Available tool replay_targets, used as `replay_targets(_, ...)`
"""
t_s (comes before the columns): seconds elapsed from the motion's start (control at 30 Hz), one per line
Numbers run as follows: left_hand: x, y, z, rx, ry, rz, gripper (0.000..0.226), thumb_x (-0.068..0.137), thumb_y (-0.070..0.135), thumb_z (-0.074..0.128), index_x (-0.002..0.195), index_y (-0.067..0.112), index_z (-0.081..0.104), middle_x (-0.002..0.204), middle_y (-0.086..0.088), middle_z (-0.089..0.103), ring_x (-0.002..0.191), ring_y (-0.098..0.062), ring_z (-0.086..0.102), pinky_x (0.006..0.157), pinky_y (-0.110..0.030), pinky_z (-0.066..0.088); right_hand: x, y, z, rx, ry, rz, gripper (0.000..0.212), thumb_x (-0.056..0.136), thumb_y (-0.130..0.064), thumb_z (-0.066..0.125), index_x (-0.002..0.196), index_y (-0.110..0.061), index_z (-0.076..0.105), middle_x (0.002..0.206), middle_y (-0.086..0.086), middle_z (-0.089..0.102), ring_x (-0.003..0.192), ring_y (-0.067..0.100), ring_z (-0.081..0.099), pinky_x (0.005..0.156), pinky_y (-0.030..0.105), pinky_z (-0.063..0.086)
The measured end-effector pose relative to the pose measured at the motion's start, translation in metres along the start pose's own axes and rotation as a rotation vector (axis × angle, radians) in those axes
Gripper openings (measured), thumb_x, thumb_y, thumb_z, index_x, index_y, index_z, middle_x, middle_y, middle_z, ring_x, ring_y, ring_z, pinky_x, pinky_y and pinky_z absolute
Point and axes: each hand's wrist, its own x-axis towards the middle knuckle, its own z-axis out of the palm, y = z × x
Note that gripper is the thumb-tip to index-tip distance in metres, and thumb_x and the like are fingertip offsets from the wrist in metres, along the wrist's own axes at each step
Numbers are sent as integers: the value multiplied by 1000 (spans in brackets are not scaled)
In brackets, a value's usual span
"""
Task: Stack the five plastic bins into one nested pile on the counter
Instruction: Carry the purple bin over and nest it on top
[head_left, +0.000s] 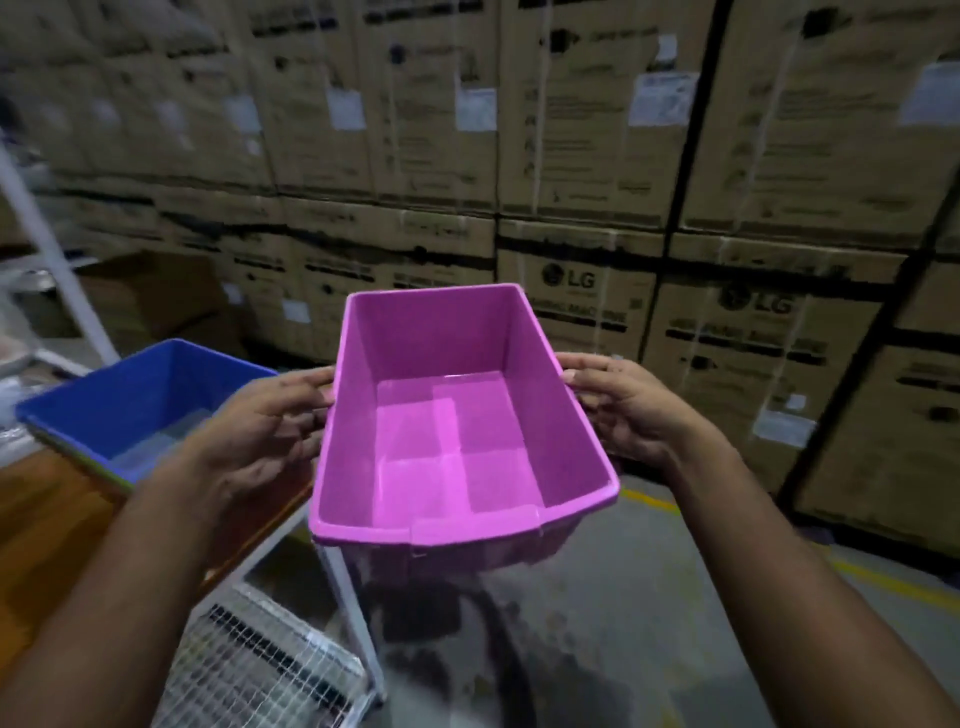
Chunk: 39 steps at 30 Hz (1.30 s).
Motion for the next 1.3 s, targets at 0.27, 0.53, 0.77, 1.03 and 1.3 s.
replay_targets(0.27, 16, 58, -78, -43, 319, 160, 42, 89, 1, 38, 127, 4, 58, 79, 0, 75, 50, 0, 62, 46, -14, 50, 162, -27, 84, -57, -308, -17, 31, 81, -5, 68, 112, -5, 74, 92, 17, 63, 69, 16, 52, 56, 20, 50)
replay_targets(0.53, 10, 84, -168, -96, 600, 269, 45, 86, 1, 44, 130, -2, 53, 98, -9, 59, 51, -2, 60, 46, -15, 49, 281, -16, 195, -89, -539, 63, 31, 95, 1, 51, 123, 3, 63, 77, 4, 74, 56, 4, 65, 50, 16, 54)
replay_targets(0.77, 0, 80, -209, 2, 909, 270, 54, 73, 4, 52, 126, -5, 57, 101, -9, 63, 74, -14, 59, 61, -22, 52, 337, -1, 270, -115, -667, 137, 36, 97, 6, 45, 132, 12, 53, 63, 4, 71, 42, 3, 61, 35, 13, 43)
replay_targets(1.03, 10, 59, -226, -85, 1096, 264, 34, 82, 3, 52, 113, -6, 64, 89, -11, 66, 76, -18, 59, 66, -28, 52, 376, 31, 299, -106, -787, 236, 34, 100, 4, 42, 131, 17, 49, 50, 2, 65, 35, 2, 56, 33, 13, 42)
replay_targets(1.3, 17, 36, -242, -151, 1196, 277, 30, 89, 3, 51, 114, -11, 63, 95, -21, 65, 75, -21, 63, 61, -24, 56, 405, 55, 309, -136, -895, 318, 31, 99, -3, 51, 123, 17, 57, 85, 17, 70, 65, 15, 71, 54, 23, 56)
